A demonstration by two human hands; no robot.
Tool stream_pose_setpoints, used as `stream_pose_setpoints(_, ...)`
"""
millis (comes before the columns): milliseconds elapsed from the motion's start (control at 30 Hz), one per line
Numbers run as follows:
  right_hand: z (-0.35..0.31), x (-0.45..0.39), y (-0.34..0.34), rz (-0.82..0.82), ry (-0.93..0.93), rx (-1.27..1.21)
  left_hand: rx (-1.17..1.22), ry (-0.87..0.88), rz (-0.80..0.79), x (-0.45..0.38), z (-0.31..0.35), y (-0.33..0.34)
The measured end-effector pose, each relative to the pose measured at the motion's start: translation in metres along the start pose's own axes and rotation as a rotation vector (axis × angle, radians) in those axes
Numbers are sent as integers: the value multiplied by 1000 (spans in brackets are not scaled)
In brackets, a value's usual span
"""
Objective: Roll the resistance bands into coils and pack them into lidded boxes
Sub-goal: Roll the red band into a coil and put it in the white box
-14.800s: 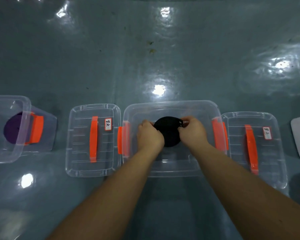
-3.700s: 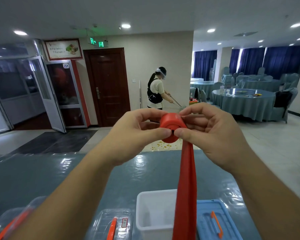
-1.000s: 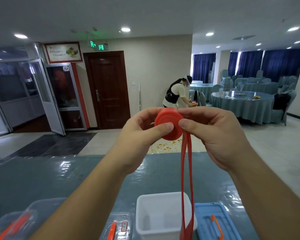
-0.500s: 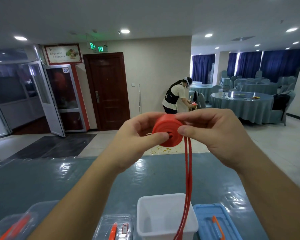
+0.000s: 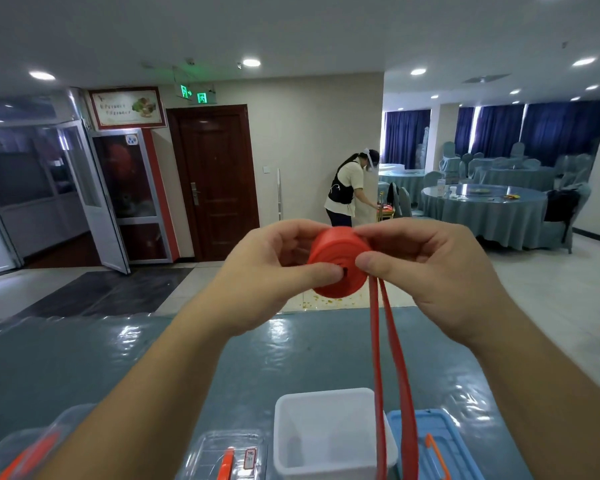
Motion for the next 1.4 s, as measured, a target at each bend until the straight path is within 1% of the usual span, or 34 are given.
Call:
stream_pose_setpoints(67,4,1,-2,91,-9,-104,200,7,74,2,0,3)
stream_pose_setpoints(100,5,2,-2,111,-10,-128,290,-7,108,3,-4,6)
stream_pose_setpoints(133,6,2,-2,113,-9,-129,332,-20,127,4,-7,8)
stream_pose_setpoints(200,7,4,-4,82,4,-71,255,-36,111,3,-9,9)
stream_pose_setpoints(267,6,5,-3,25,34,-8,132,-57,25,1,-8,8)
stream_pose_setpoints(333,5,4,-3,8,32,1,144,-58,-5,-2,-6,4)
stream_pose_setpoints(467,3,1,-1,134,-11,-158,460,-53,112,-2,-7,11)
stream_pose_setpoints(533,2,1,0,148,-14,-185,544,-72,132,-2,-11,18)
stream_pose_setpoints(600,1,1,-3,118,0,-135,430,-57,117,-4,-8,16)
stream_pose_setpoints(700,-1,1,-4,32,21,-20,194,-46,37,-6,1,12)
stream_pose_setpoints(733,-1,1,-3,39,15,-38,183,-36,42,-6,2,10)
stream_pose_setpoints(767,-1,1,-3,67,4,-74,224,-27,60,-6,3,9)
stream_pose_setpoints(867,0,2,-2,146,6,-195,541,-67,109,-5,-4,15)
stream_pose_setpoints(900,1,3,-2,153,14,-216,588,-88,118,-4,-7,17)
stream_pose_setpoints(967,0,4,-6,130,25,-178,492,-96,99,-4,-7,14)
stream_pose_setpoints(1033,-3,4,-5,62,25,-78,303,-72,13,-3,-1,9)
stream_pose_setpoints(1067,-5,5,-4,45,20,-55,248,-62,-15,-3,1,7)
stream_pose_setpoints(1133,-6,6,-2,83,1,-102,281,-33,15,-3,6,3)
stream_pose_setpoints(1233,-7,3,0,170,-17,-203,518,-33,73,-1,5,12)
stream_pose_setpoints(1267,-8,2,-1,179,-22,-207,551,-42,79,-1,1,14)
stream_pose_setpoints(1300,-8,2,-2,175,-21,-193,520,-44,80,-2,0,14)
stream_pose_setpoints(1400,-8,3,-2,108,18,-114,215,-23,13,-5,5,5)
Point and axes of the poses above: each hand's wrist, its own x-axis away from the middle knuckle, its own y-axis out of the palm, z = x × y, the point moved 7 cm from there along -x, towards the middle knuckle, and after that the axes turned 6 degrees about -y, right-handed, at the moved point
